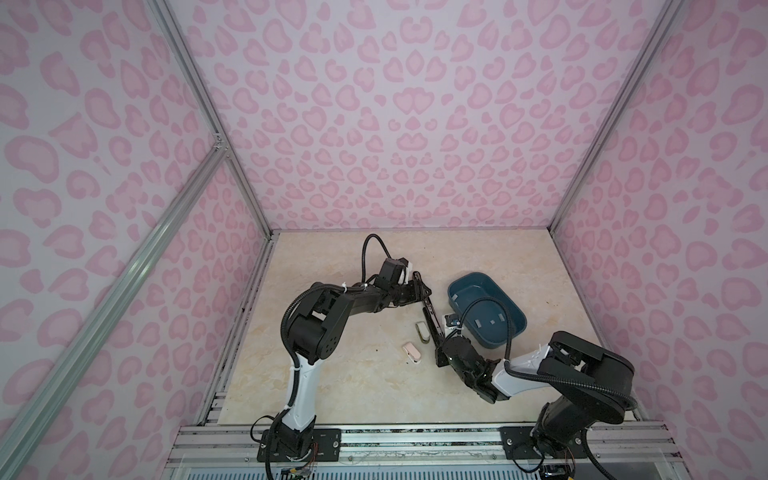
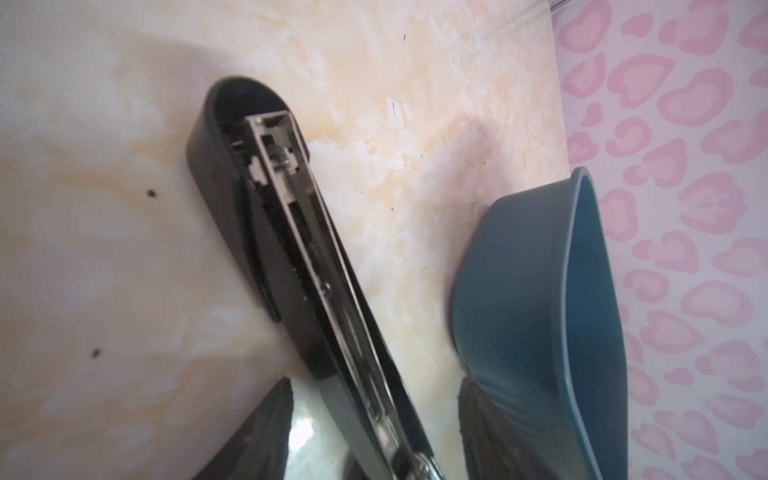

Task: Load the staples into the stapler
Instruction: 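Lower the left gripper onto the black stapler's raised lid, pushing it down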

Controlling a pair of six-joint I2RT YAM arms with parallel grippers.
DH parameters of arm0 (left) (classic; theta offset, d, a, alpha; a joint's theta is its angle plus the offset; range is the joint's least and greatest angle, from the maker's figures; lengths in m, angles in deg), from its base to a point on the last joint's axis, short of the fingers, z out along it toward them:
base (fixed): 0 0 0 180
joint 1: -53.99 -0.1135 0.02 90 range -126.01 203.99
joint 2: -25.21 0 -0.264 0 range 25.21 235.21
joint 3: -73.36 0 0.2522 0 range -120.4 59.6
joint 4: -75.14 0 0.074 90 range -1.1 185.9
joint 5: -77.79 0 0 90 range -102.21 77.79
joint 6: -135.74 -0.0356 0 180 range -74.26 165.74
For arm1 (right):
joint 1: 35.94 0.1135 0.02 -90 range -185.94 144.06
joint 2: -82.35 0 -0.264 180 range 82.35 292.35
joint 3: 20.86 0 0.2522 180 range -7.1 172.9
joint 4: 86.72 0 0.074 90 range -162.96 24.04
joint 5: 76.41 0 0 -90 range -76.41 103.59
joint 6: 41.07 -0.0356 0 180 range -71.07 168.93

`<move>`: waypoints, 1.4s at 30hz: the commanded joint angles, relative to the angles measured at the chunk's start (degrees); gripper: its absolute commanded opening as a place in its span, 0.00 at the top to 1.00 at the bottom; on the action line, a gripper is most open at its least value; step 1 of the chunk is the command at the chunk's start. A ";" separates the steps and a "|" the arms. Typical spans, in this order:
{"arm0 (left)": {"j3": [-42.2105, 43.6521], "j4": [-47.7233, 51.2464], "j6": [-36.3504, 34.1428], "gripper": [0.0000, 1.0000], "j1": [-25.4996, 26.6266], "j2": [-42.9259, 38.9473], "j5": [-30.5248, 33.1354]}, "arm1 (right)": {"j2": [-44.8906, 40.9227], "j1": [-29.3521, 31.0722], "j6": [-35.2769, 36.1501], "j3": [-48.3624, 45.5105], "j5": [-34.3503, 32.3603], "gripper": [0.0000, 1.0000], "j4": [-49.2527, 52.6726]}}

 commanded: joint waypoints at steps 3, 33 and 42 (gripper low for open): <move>-2.45 -2.17 2.10 0.34 -0.19 3.41 -1.13 | 0.56 0.17 0.07 0.13 0.93 0.97 -2.22; 12.60 -20.30 -15.85 0.40 6.04 -8.42 6.26 | 4.26 -2.14 4.11 -6.08 2.98 1.00 -17.43; 20.46 -23.82 -19.10 0.40 9.02 -12.85 9.91 | 7.49 -2.38 7.55 -9.05 3.76 1.00 -26.53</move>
